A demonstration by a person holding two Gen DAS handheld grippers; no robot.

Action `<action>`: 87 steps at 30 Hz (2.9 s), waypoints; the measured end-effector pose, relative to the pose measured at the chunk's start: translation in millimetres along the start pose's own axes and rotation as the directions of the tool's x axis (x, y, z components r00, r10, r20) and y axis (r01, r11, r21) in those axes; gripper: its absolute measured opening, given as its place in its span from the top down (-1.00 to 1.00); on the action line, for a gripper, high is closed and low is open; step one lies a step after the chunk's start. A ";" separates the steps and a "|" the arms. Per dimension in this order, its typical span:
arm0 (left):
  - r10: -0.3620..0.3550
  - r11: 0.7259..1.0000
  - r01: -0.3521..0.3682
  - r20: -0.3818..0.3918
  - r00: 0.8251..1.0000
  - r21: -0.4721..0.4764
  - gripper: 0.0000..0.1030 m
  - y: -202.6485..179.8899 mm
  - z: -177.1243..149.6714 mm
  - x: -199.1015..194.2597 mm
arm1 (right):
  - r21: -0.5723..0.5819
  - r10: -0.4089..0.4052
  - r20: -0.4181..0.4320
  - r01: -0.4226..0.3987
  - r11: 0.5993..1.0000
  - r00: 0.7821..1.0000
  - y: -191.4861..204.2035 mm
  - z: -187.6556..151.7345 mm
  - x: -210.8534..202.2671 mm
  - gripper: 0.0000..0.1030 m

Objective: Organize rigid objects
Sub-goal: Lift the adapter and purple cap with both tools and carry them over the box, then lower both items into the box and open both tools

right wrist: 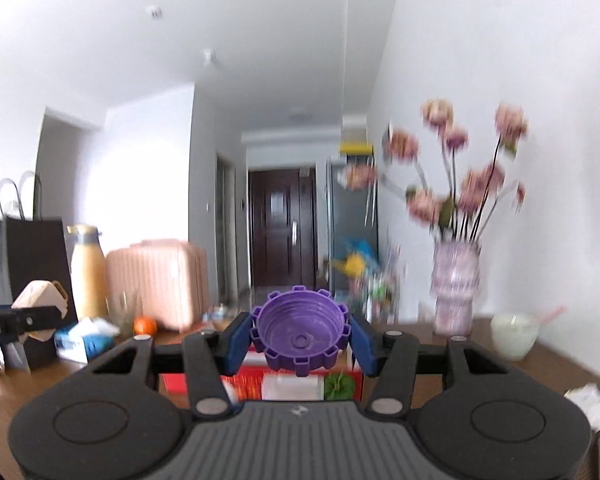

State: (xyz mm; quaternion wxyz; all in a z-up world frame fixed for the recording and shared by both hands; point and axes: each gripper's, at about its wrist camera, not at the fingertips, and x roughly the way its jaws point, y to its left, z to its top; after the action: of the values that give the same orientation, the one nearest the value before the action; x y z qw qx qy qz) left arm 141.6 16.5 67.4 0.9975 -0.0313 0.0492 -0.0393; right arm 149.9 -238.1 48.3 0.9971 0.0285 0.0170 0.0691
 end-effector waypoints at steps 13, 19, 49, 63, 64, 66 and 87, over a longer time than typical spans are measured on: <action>0.023 1.000 -0.027 0.208 0.978 0.016 0.24 -10.1 72.3 -69.7 | 0.004 0.069 0.178 -0.071 0.997 0.982 5.7 70.8 -54.6 -0.01; -0.015 1.000 0.009 0.225 0.974 0.028 0.24 -14.1 116.5 -64.1 | -0.004 0.108 0.190 -0.109 0.994 0.976 -2.4 111.3 -47.9 -0.01; -0.130 0.949 0.227 -0.385 0.914 0.219 0.24 -24.6 244.2 188.1 | 0.006 0.320 -0.387 -0.345 0.938 0.865 -50.0 253.1 196.4 -0.01; -0.105 0.938 0.292 -0.650 0.752 0.186 0.24 -10.1 199.6 321.3 | -0.045 0.242 -0.685 -0.372 0.927 0.687 -44.4 192.7 343.0 -0.01; -0.103 0.937 0.296 -0.665 0.740 0.184 0.24 -9.8 192.8 332.2 | -0.043 0.237 -0.700 -0.371 0.928 0.673 -43.3 185.7 352.4 -0.01; -0.102 0.938 0.301 -0.691 0.716 0.173 0.24 -7.7 180.2 349.8 | -0.032 0.231 -0.732 -0.371 0.928 0.641 -43.3 167.6 373.3 -0.01; -0.070 0.948 0.311 -0.911 0.407 0.066 0.24 12.8 -5.0 495.7 | 0.033 0.172 -0.921 -0.369 0.929 0.350 -24.0 -34.3 511.8 -0.01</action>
State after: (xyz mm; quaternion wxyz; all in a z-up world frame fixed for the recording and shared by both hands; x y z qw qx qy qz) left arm 633.8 -11.5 14.1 0.8017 0.1021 0.5641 -0.1690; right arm 658.5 -189.0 -2.7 0.7961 -0.1018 0.5466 0.2389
